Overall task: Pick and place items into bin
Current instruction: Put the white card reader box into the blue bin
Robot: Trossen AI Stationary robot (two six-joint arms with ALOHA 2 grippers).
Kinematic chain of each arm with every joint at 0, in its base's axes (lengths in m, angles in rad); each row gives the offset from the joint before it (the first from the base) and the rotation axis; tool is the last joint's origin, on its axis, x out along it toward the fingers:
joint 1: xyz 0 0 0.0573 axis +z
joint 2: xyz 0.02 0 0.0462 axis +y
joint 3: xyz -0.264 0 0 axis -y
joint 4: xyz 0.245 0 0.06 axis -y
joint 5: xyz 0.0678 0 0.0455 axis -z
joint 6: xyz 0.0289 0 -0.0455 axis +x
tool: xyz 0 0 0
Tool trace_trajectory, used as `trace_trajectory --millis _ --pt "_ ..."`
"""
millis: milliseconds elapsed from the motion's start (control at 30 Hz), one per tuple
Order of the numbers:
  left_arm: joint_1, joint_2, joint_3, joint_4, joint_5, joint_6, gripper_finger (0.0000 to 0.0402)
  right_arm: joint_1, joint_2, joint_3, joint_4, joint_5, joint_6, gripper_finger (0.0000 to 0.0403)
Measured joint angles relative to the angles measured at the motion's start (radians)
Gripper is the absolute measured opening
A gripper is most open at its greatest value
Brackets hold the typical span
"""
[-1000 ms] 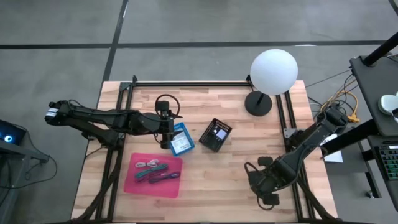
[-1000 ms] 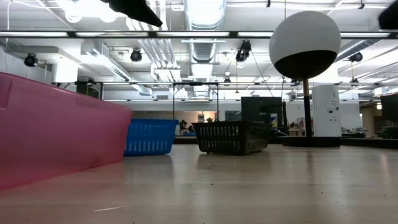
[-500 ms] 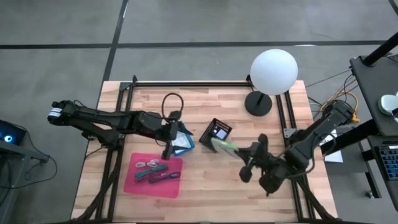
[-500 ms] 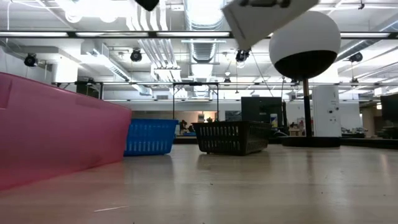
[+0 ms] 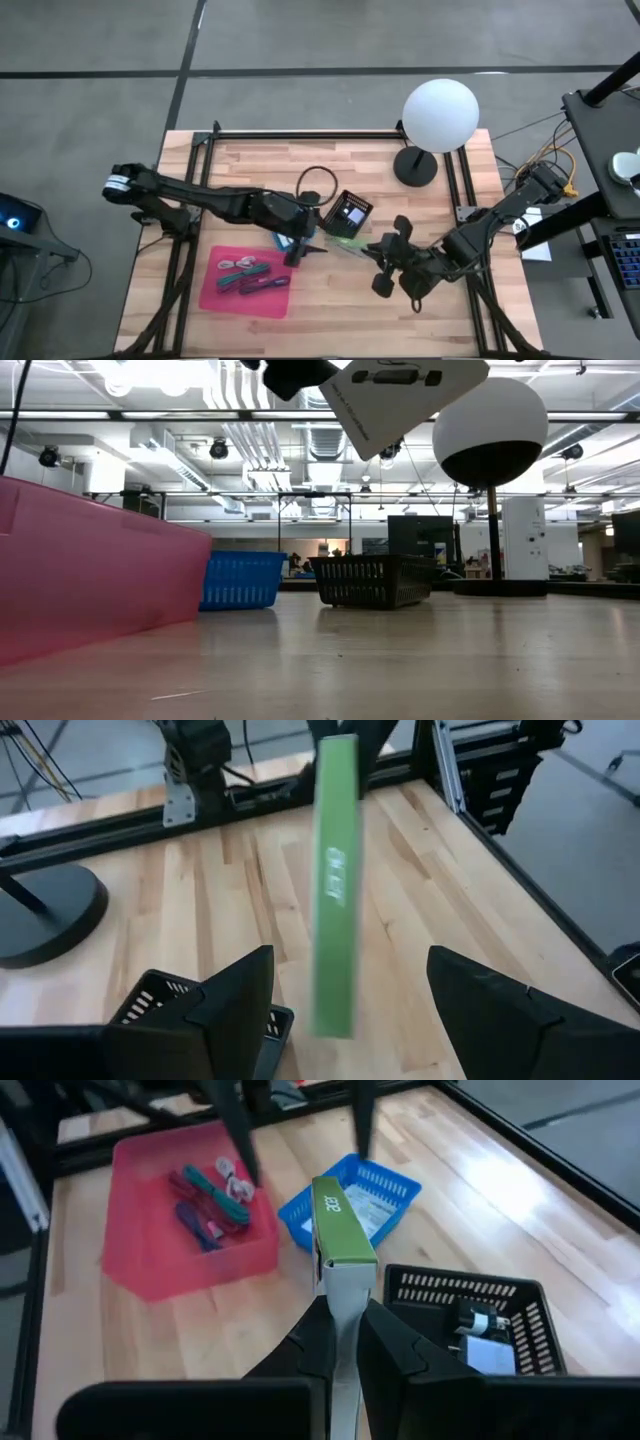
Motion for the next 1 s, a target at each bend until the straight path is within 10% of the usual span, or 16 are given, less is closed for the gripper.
trace_trajectory --millis 500,1000 --pt "0.003 0.147 0.123 -0.012 0.009 0.004 0.0227 0.0 0.0 0.0 0.003 -0.025 -0.015 0.0015" --pt "0.005 0.136 0.12 -0.011 0.038 0.098 0.0025 -0.003 0.0 0.0 0.009 -0.022 -0.025 0.0015"
